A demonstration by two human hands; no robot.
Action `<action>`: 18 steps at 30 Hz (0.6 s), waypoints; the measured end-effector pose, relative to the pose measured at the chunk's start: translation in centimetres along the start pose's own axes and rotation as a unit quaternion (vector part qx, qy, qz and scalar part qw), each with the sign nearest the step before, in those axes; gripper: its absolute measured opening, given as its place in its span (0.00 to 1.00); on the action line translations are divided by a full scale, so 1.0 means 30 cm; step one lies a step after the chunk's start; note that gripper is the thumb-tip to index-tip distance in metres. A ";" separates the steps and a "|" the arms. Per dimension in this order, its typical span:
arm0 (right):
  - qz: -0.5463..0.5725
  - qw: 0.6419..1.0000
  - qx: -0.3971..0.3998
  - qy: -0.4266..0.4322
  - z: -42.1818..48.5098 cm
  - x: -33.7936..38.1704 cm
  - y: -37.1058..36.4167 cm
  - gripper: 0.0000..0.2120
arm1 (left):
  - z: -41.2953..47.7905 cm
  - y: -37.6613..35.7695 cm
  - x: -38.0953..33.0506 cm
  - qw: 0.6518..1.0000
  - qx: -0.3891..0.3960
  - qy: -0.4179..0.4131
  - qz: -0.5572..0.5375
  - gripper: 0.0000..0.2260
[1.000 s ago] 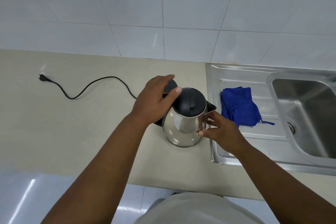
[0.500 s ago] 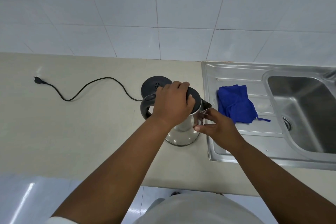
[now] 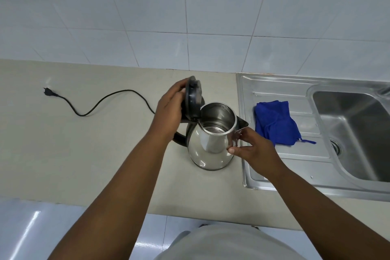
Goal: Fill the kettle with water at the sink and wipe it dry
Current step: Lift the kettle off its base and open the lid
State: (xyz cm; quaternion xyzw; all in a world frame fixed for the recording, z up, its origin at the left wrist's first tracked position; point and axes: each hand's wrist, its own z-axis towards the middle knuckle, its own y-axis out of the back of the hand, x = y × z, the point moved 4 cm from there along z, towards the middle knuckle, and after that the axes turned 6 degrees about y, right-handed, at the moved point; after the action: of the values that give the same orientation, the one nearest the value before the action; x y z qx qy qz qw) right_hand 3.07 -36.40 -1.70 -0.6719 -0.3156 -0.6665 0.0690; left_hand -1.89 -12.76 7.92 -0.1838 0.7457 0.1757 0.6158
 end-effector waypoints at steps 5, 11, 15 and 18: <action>0.002 1.000 -0.004 0.013 -0.001 -0.004 -0.003 0.24 | 0.004 0.097 0.081 0.998 -0.027 0.029 -0.052 0.12; 0.003 1.000 -0.004 0.015 -0.001 -0.014 -0.009 0.22 | 0.007 0.148 0.173 0.996 0.010 0.054 -0.065 0.13; 0.009 1.000 0.000 0.014 0.004 -0.028 -0.010 0.22 | 0.006 0.152 0.210 0.993 0.025 0.074 -0.088 0.12; 0.010 1.000 0.007 0.000 0.009 -0.054 -0.011 0.26 | 0.020 0.171 0.274 0.993 0.049 0.103 -0.025 0.13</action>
State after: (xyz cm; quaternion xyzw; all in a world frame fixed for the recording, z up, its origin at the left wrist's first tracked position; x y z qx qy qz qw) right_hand 3.27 -36.52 -3.37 -0.6744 -0.3136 -0.6636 0.0806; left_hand -5.34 -8.47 -0.08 -0.1890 0.8079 0.1034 0.5485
